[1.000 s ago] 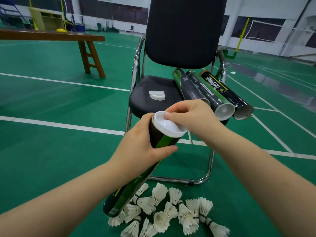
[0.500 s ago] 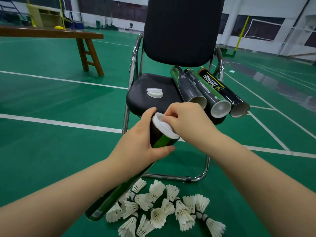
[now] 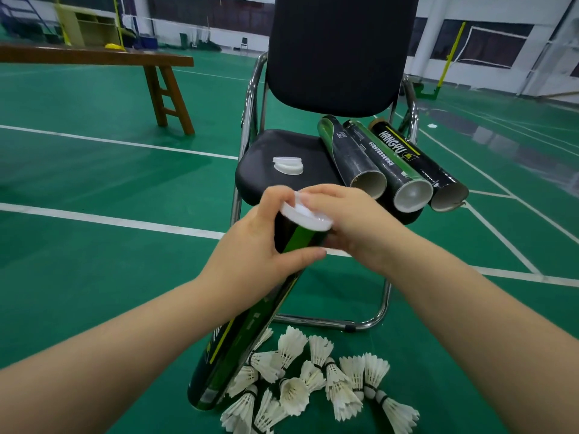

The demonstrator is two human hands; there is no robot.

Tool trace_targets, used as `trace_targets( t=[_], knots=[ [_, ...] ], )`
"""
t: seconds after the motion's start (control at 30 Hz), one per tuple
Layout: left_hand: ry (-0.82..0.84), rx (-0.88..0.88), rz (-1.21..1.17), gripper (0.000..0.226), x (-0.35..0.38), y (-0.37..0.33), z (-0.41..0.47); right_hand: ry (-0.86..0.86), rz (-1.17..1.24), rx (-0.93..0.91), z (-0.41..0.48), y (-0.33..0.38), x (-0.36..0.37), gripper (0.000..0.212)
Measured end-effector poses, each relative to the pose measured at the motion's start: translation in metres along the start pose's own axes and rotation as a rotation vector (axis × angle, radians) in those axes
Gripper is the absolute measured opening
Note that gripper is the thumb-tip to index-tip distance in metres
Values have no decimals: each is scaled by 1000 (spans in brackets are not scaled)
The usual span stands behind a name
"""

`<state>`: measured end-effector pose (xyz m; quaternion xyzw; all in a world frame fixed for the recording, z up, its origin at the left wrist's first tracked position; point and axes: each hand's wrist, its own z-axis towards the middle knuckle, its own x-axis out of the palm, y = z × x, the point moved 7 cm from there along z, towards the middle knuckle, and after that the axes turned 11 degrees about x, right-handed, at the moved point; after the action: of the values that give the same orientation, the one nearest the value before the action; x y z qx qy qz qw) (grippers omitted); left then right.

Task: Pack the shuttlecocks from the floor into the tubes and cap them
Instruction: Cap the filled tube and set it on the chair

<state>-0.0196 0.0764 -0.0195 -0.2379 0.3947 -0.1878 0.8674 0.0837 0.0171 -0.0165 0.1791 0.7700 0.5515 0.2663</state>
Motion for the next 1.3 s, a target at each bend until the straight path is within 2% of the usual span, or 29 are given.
trace_targets(
  t=[0.07, 0.13, 0.2, 0.27, 0.33, 0.43, 0.47, 0.5, 0.57, 0.7, 0.83, 0.97, 1.07, 1.13, 1.2, 1.3],
  knots=[
    [-55, -10, -16, 46, -9, -3, 6, 167, 341, 97, -4, -12, 13, 38],
    [-81, -14, -39, 52, -13, -3, 10, 224, 464, 121, -9, -18, 22, 50],
    [-49, -33, -77, 57, -9, -6, 8, 228, 526, 101, -14, -20, 29, 41],
    [-46, -95, -298, 65, 0, -5, 5, 177, 573, 65, -17, -24, 31, 30],
    [-111, -197, -445, 67, 8, 8, 10, 112, 593, 7, -19, -28, 31, 35],
    [-193, -155, -586, 48, 4, 19, 2, 69, 589, -31, -22, -30, 32, 55],
    [-228, -187, -664, 52, 5, 20, 1, 72, 587, -27, -23, -30, 34, 56],
    [-222, -256, -729, 56, 8, 15, -1, 75, 588, -22, -23, -30, 35, 57],
    [-239, -405, -812, 48, 13, 3, -8, 81, 595, -11, -24, -33, 37, 55],
    [-284, -421, -767, 62, 13, 6, -19, 75, 577, 37, -28, -40, 40, 35],
    [-298, -471, -687, 63, 16, 12, -26, 81, 553, 56, -31, -45, 39, 23],
    [-239, -463, -741, 49, 21, 11, -26, 54, 582, 63, -29, -50, 38, 26],
    [-304, -471, -924, 22, 19, 1, -18, 86, 754, 61, -30, -43, 38, 36],
    [-358, -532, -1002, 32, 20, -1, -16, 85, 875, 83, -30, -39, 40, 41],
    [-409, -575, -998, 42, 19, -2, -15, 40, 961, 112, -30, -39, 39, 37],
    [-509, -585, -940, 29, 17, 0, -17, -6, 1012, 130, -30, -42, 40, 33]
  ],
)
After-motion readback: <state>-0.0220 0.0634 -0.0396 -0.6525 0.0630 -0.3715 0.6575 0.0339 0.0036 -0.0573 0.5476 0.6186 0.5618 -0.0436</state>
